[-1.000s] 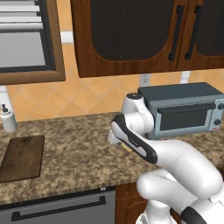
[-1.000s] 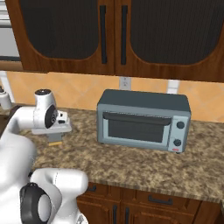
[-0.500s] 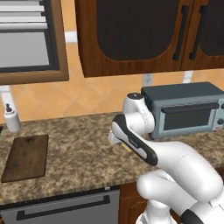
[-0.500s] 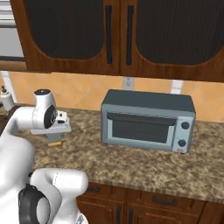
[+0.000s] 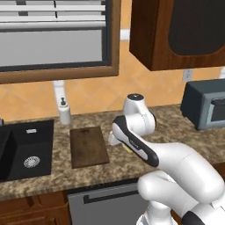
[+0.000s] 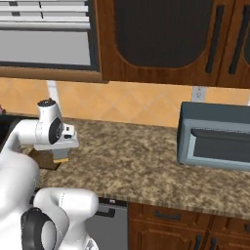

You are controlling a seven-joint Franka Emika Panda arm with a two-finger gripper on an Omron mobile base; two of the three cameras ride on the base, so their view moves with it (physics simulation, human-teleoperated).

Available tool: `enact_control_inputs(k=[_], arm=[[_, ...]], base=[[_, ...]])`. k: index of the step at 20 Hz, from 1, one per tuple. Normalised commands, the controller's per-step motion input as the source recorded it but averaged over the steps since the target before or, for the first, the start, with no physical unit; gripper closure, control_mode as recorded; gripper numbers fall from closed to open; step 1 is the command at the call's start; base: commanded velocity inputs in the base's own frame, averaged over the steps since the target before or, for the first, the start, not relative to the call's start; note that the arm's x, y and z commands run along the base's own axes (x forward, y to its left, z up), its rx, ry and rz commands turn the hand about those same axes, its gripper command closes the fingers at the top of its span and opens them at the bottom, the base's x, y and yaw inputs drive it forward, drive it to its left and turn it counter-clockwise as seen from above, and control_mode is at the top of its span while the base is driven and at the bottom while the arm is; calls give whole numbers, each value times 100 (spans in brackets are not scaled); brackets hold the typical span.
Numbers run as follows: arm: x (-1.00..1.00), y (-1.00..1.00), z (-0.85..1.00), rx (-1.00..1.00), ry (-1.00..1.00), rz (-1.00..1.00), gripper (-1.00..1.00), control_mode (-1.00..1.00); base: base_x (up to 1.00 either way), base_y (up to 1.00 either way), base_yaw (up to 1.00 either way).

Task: Pick up the sponge from the counter and clean the cutting board by briefly scrubbing or pressing down on the cutting board. Once finished, release the sponge.

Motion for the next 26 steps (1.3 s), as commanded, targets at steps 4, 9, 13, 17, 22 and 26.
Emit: enact_control_inputs(k=[4, 9, 13, 17, 22, 26], arm=[[0, 0, 0, 0, 0, 0, 100, 100], [8, 33, -8, 1, 0, -2, 100, -100], [20, 12, -9, 0, 4, 0, 100, -100], [36, 43, -35, -3, 8, 0, 100, -100], [22, 43, -44, 0, 10, 0, 100, -100], [26, 42, -38, 0, 13, 0, 100, -100]], base=[[-16, 81, -3], [0, 0, 0], [0, 0, 0], [0, 0, 0], [0, 0, 0], [0, 0, 0]])
